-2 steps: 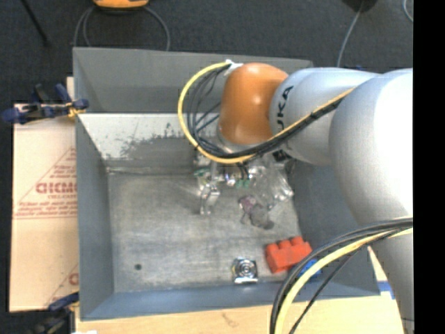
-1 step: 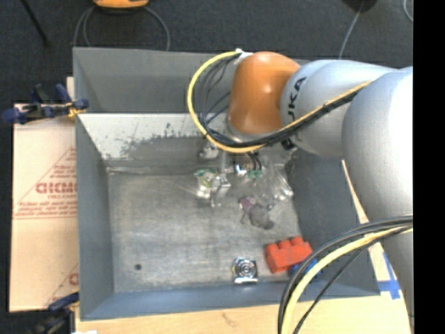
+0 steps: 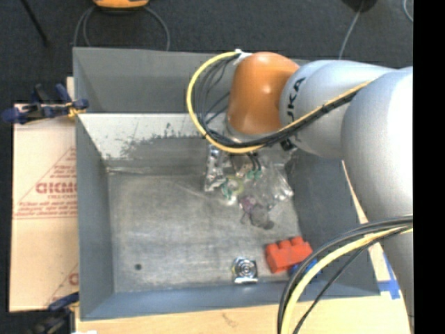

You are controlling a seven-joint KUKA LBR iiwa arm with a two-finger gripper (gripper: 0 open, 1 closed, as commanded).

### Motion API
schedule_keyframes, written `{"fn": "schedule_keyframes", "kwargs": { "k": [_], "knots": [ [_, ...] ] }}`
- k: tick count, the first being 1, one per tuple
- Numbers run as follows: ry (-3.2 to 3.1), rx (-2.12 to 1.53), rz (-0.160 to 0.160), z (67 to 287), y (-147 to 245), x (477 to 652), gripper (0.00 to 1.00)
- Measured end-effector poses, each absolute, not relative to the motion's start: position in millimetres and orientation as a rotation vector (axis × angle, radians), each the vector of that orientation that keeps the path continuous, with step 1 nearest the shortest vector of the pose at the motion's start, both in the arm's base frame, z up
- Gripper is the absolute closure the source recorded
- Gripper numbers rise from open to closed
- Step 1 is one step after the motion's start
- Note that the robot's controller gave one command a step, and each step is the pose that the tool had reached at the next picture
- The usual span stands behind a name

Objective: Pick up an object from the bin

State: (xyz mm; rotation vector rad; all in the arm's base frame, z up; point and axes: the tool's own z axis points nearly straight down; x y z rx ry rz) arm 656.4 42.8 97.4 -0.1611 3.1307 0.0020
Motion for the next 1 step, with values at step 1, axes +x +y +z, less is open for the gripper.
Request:
{"fn": "schedule_keyframes", "kwargs": {
  "k": [1],
  "knots": [
    [3.12, -0.212, -0.004, 221.3, 35.5, 648.9, 1.0]
  ]
}}
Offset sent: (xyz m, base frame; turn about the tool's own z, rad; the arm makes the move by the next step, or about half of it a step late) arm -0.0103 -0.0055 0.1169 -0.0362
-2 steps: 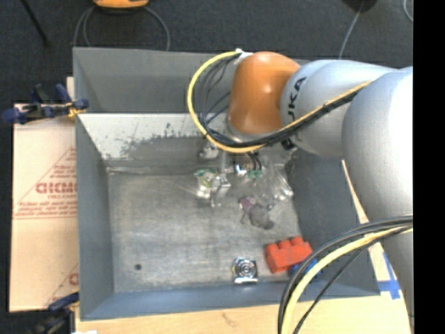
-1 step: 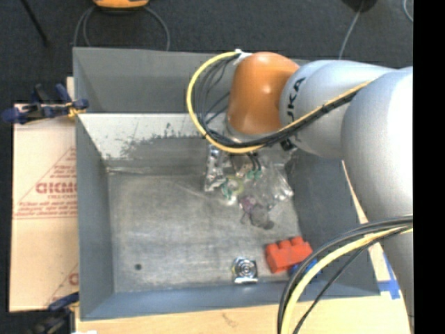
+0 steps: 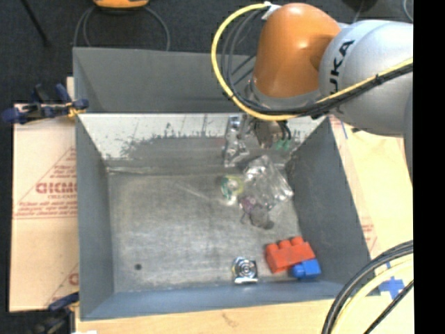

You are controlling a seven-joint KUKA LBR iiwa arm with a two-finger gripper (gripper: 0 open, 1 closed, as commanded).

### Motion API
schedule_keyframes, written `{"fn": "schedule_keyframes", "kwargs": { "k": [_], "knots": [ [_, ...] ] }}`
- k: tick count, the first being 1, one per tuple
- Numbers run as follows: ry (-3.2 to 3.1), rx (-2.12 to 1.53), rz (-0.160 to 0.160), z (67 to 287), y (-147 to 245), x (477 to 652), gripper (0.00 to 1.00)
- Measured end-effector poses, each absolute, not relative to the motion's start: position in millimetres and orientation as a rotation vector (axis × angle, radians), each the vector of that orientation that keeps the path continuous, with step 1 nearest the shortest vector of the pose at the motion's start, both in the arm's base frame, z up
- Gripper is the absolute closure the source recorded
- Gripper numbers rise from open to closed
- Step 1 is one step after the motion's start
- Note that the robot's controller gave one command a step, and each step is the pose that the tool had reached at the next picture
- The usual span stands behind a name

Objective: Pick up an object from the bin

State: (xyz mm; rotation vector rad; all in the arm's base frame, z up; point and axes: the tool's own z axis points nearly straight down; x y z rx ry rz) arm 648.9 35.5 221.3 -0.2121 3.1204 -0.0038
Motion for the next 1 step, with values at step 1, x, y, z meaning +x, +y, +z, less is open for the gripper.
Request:
{"fn": "schedule_keyframes", "kwargs": {
  "k": [1],
  "knots": [
    [3.139, 0.141, 0.001, 205.2, 24.6, 573.3, 1.0]
  ]
}}
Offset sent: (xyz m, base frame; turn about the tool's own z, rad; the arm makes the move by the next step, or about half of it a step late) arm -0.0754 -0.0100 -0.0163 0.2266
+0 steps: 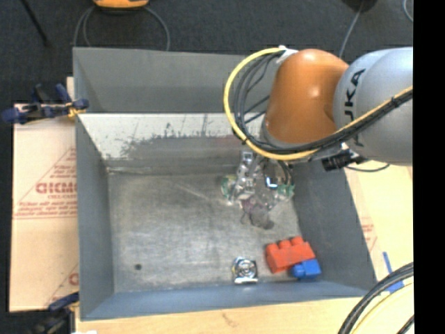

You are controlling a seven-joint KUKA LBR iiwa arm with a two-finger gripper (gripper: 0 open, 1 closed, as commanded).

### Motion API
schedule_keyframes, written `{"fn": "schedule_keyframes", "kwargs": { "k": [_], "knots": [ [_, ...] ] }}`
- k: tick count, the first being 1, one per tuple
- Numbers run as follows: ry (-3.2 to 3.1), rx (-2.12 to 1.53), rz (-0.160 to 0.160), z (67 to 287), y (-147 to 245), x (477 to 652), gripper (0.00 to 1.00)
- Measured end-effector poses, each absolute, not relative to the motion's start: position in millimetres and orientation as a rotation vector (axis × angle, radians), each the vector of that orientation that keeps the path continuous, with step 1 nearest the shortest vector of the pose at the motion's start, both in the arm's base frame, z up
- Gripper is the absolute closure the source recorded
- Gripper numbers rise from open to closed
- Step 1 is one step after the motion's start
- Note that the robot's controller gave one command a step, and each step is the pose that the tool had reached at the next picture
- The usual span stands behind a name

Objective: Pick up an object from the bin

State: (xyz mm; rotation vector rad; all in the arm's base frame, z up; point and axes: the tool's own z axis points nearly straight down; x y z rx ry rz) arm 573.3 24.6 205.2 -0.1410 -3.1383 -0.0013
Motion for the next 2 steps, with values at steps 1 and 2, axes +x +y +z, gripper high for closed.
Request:
{"fn": "schedule_keyframes", "kwargs": {
  "k": [1, 2],
  "knots": [
    [-3.141, -0.14, -0.002, 205.7, 24.9, 574.5, 0.0],
    [-3.127, -0.161, 0.004, 129.8, -9.6, 476.8, 0.0]
  ]
}}
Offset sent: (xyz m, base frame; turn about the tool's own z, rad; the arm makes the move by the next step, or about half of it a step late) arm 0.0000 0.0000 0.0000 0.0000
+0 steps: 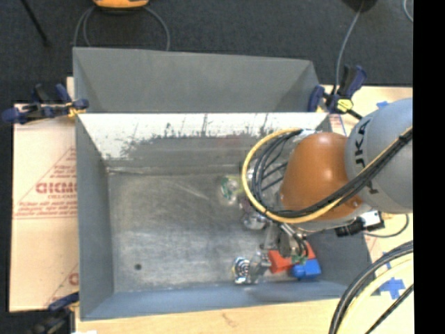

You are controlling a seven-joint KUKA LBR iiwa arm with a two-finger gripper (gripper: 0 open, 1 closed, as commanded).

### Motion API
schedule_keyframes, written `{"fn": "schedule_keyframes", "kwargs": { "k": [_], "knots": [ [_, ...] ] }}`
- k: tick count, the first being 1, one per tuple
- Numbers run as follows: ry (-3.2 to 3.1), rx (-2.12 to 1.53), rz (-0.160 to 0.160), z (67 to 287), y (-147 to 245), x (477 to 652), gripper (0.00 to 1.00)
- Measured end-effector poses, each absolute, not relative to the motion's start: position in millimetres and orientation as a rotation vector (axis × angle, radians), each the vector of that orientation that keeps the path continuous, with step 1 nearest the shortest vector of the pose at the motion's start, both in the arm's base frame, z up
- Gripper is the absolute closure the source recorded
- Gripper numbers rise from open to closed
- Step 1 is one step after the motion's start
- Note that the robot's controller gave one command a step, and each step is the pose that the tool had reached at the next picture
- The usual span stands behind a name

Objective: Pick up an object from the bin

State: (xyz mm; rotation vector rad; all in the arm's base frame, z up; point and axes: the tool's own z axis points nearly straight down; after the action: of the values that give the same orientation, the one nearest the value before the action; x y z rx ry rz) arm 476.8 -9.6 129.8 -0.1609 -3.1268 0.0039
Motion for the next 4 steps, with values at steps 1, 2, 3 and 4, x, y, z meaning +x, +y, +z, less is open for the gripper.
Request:
{"fn": "schedule_keyframes", "kwargs": {
  "k": [1, 2, 3, 4],
  "knots": [
    [-3.152, -0.231, -0.003, 73.8, -45.5, 477.9, 0.0],
    [-3.151, -0.228, -0.003, 75.2, -44.8, 477.2, 1.0],
    [-3.153, -0.23, -0.003, 74.3, -44.7, 477.5, 0.0],
    [-3.114, 0.507, 0.009, 74.0, 4.6, 494.6, 0.0]
  ]
}}
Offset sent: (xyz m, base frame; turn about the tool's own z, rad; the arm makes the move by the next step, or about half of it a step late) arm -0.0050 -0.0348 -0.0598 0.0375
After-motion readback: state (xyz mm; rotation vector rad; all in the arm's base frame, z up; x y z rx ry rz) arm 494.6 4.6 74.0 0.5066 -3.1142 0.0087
